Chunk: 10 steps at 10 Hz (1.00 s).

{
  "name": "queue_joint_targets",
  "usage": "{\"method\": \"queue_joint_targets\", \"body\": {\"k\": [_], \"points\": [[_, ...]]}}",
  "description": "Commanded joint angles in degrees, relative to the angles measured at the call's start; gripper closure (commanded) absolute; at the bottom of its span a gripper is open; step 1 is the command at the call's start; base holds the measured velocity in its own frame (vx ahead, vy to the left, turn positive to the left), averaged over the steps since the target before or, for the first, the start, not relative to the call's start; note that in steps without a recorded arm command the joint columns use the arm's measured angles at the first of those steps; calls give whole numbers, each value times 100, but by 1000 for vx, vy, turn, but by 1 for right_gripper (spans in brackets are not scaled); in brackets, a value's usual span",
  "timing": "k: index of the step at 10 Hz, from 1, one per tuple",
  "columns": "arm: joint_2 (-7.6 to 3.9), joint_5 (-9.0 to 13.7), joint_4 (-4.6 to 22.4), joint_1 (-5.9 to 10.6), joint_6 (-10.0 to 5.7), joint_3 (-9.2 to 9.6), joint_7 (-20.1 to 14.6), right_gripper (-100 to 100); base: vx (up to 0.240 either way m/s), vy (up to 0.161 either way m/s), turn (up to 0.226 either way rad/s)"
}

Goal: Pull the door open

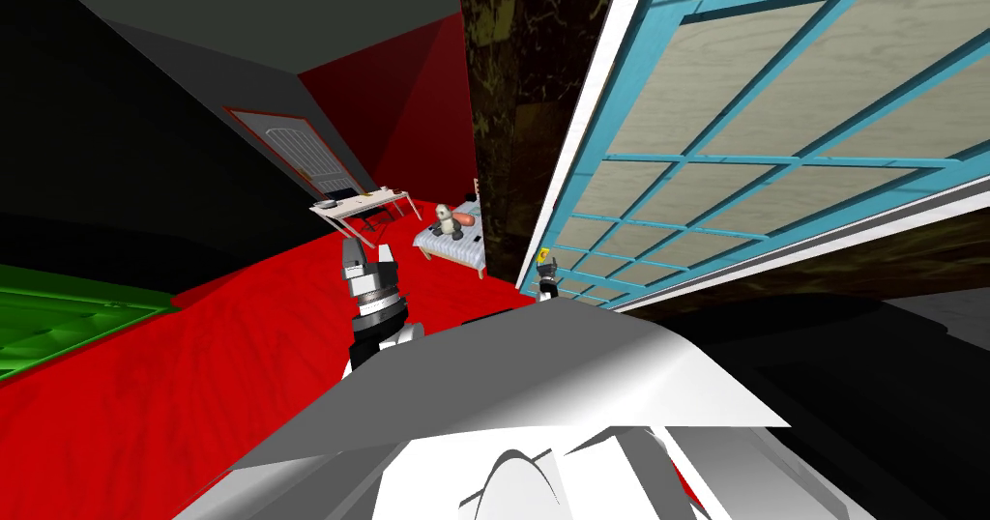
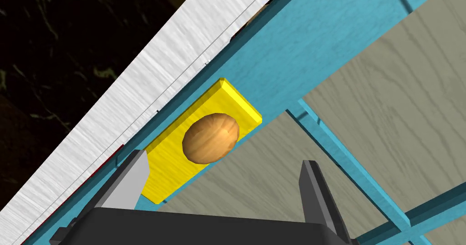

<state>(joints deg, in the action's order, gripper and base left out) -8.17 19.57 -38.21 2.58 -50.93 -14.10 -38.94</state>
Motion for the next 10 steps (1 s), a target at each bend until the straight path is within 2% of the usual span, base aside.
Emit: {"method": "queue_joint_targets", "body": {"k": [1,4,5,7,8,9,10], "points": [[30,136,6,21,-3,34,-286,-100,-46,-14,57],[84,372,11,54,-3,93,-734,-100,-57,-5,49],[84,372,11,54,-3,93,-771,-100,-37,-4,28],[139,601,16,85,0,152,-1147,-100,-64,-4,62],[139,601,16,85,0,152,-1246,-100,-61,-11,32],[166,709,20,100,1,180,-1449,-100,-53,-8,36],[166,709,20,100,1,180,-1481,-100,-38,-5,24]]}}
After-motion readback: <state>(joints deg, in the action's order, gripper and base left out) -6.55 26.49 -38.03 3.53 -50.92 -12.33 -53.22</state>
